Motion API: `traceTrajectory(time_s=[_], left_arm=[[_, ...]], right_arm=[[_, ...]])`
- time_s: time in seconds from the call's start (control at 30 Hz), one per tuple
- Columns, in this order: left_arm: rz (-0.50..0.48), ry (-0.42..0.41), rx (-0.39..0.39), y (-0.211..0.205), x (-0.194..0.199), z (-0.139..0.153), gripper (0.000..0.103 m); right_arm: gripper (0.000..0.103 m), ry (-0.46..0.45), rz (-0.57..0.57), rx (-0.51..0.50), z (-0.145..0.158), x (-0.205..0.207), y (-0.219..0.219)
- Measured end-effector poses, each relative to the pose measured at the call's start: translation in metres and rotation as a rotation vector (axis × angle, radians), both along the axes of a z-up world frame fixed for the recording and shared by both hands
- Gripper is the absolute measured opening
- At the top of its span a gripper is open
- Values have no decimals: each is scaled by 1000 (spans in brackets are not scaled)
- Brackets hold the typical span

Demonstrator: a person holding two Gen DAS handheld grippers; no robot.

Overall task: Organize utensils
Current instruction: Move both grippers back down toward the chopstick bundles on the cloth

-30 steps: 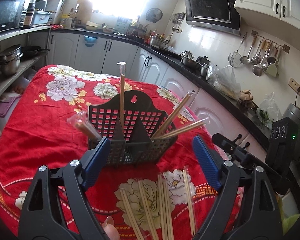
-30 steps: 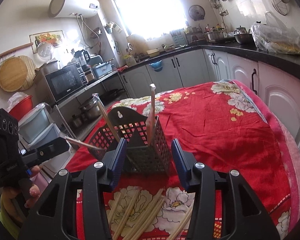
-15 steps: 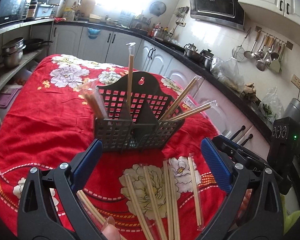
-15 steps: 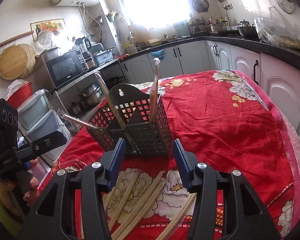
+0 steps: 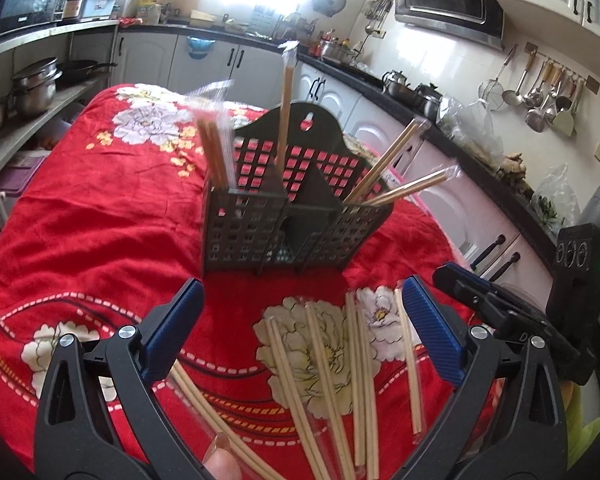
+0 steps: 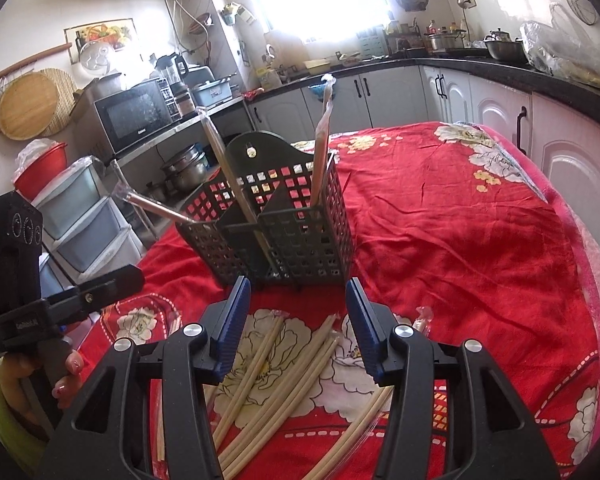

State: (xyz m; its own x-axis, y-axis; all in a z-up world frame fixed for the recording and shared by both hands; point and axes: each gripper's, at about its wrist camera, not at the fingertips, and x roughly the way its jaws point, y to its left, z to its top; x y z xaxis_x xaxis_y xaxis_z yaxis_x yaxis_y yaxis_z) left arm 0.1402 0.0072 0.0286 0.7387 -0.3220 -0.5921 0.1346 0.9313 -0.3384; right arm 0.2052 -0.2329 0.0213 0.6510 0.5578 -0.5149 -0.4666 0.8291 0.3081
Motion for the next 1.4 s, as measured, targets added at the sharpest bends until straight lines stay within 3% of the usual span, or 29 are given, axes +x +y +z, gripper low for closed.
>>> traceTrajectory(time_s=[0.8, 1.0, 1.17, 1.4], left_arm=[[21, 155, 75, -7, -1, -60, 90], [14, 190, 91, -13, 3, -70, 73], [4, 219, 92, -16, 7, -78, 50], [-5, 244, 106, -22, 17, -86, 39]], right_arm=[[48, 104, 53, -51, -32, 8, 12], [48, 134, 49, -61, -40, 14, 12], [48, 154, 53, -67, -46, 21, 12], [48, 186, 64, -107, -56, 34, 19]])
